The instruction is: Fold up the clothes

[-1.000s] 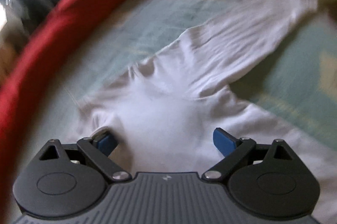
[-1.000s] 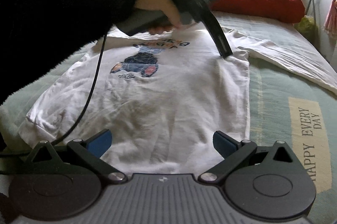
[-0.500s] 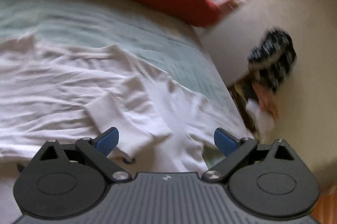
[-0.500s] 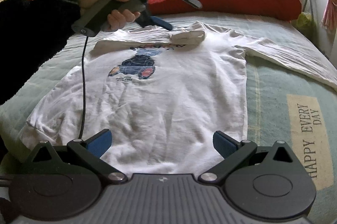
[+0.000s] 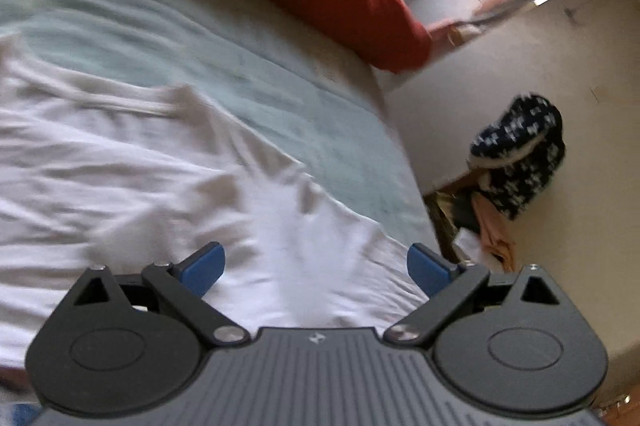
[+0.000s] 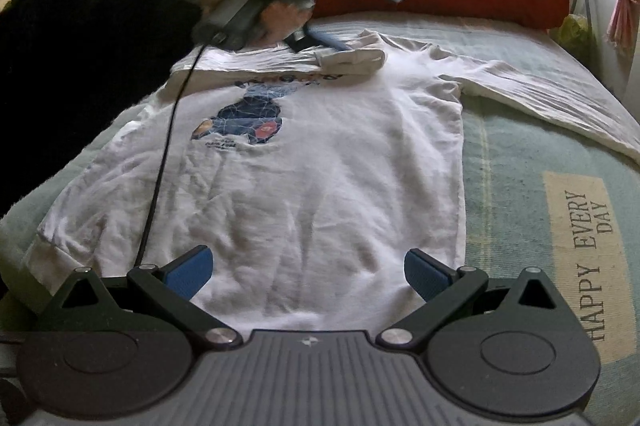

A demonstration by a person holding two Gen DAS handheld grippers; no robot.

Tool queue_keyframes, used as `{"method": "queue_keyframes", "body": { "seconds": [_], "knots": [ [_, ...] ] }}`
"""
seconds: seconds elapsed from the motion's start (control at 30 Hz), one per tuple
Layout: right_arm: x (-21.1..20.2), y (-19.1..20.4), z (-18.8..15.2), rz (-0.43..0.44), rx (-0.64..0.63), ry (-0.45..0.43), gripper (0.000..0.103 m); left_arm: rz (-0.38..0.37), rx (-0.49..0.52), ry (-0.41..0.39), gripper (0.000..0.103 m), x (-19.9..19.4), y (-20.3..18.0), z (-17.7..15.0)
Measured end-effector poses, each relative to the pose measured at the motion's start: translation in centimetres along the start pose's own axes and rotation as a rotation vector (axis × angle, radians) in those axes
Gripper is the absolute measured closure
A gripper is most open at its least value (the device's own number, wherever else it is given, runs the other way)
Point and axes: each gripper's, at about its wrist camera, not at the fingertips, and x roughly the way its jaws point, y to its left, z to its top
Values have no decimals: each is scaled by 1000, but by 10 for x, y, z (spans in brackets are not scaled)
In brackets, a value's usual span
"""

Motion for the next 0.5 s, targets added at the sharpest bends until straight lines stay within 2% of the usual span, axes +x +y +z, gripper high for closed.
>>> {"method": "queue_keyframes", "body": {
  "seconds": [0.1,0.2,0.4,0.5],
  "knots": [
    [-1,-2,0,-3,4,-3,0,0,67,31,6,13,-21,-2],
    [-2,-4,-1,-6,8,-5,0,11,137,23,6,1,-31,-5],
    [-3,-5,-1,-1,13,-12,0,130,93,-1,6,-38,-3,4],
    [-2,-2,0,11,3,-14,0,175,35,0,6,-49,18,5]
  ]
}}
